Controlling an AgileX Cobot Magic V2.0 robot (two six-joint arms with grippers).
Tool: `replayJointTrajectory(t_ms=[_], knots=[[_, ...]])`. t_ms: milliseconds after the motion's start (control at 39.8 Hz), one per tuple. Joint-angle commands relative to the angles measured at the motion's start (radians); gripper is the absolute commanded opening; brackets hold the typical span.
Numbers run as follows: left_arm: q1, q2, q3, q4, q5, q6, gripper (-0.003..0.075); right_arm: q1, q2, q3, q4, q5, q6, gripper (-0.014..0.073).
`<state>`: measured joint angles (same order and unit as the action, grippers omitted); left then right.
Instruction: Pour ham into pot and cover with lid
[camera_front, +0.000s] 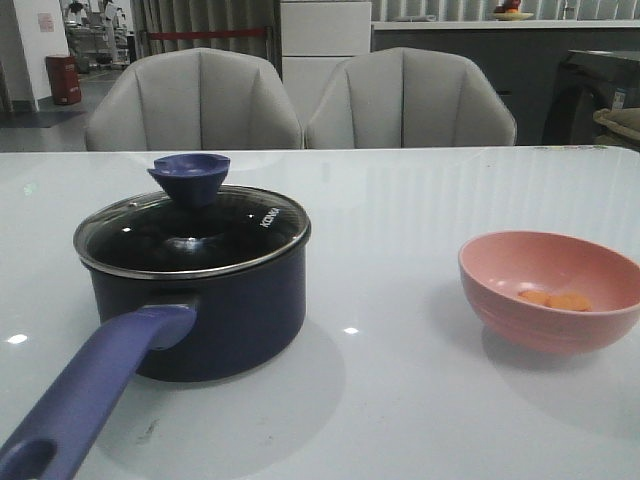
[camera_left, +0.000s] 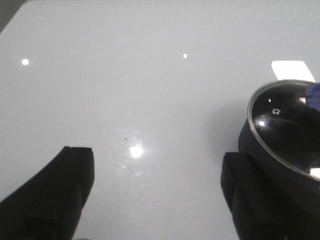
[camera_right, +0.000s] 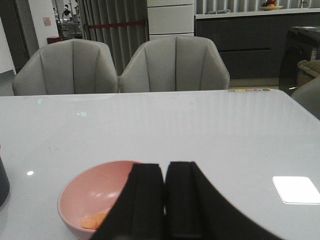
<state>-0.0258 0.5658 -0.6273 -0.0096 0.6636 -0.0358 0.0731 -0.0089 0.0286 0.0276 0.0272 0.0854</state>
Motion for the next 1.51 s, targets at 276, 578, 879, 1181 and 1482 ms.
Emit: replayJointTrajectory(t_ms=[276, 578, 879, 1181, 1482], knots=[[-0.088, 0.399, -0.336, -0.042, 0.134, -0.004, 0.0579, -0.004, -0.019, 0.008, -0.012, -0.088, -0.003, 0.0145], [-0.311, 0.675, -0.550, -0.062, 0.165, -0.111, 0.0577, -0.004, -0.019, 0.008, -0.012, -0.088, -0.003, 0.0145], [-0.509, 0.969, -0.801, 0.090, 0.306, -0.317, 0.0578, -0.004, -0.019, 0.008, -0.012, -0.088, -0.003, 0.0145], [-0.535, 1.160, -1.001, 0.116, 0.483, -0.405, 0.0578, -0.004, -0.019, 0.008, -0.012, -0.088, -0.003, 0.0145], [-0.535, 1.254, -1.101, 0.102, 0.529, -0.476, 0.0578, -0.004, -0.019, 0.008, -0.012, -0.088, -0.003, 0.0145]])
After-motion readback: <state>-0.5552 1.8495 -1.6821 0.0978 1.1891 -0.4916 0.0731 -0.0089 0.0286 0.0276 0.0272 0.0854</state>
